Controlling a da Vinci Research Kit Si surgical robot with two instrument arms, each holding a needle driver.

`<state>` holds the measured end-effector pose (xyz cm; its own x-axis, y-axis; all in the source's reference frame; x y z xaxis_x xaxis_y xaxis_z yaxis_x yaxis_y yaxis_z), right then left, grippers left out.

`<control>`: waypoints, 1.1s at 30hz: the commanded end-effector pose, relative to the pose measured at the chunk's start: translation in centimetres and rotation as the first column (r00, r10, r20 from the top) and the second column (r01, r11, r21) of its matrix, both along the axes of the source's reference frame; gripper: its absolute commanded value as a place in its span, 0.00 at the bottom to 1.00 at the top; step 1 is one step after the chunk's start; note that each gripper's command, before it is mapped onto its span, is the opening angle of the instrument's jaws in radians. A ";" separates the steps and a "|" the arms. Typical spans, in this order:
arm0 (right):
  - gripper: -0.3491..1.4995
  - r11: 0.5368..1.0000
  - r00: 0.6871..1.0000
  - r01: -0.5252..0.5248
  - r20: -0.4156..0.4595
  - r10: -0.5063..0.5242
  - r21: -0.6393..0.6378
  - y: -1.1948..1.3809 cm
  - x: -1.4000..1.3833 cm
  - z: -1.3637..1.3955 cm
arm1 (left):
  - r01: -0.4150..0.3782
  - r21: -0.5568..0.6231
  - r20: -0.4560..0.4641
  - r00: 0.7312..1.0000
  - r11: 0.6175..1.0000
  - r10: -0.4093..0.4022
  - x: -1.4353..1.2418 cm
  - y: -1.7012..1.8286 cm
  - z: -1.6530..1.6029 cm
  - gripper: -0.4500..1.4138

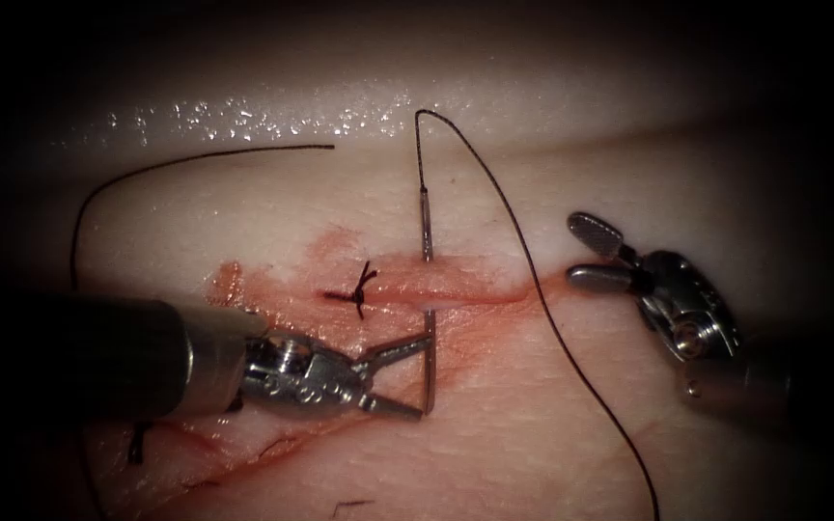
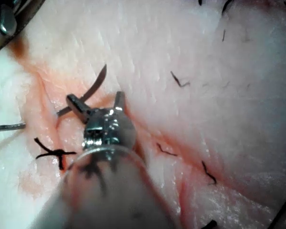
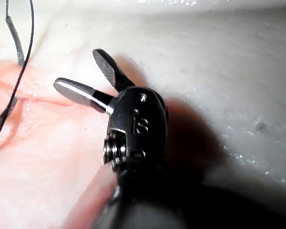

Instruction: Wound Closure

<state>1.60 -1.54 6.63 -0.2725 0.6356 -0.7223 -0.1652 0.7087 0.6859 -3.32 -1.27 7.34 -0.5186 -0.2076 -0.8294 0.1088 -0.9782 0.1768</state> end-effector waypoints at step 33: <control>0.82 0.981 0.989 0.132 -0.054 -0.141 -0.142 -0.26 0.83 -2.28 | 0.011 0.233 0.171 0.984 0.972 -0.052 -0.18 0.02 -0.23 0.00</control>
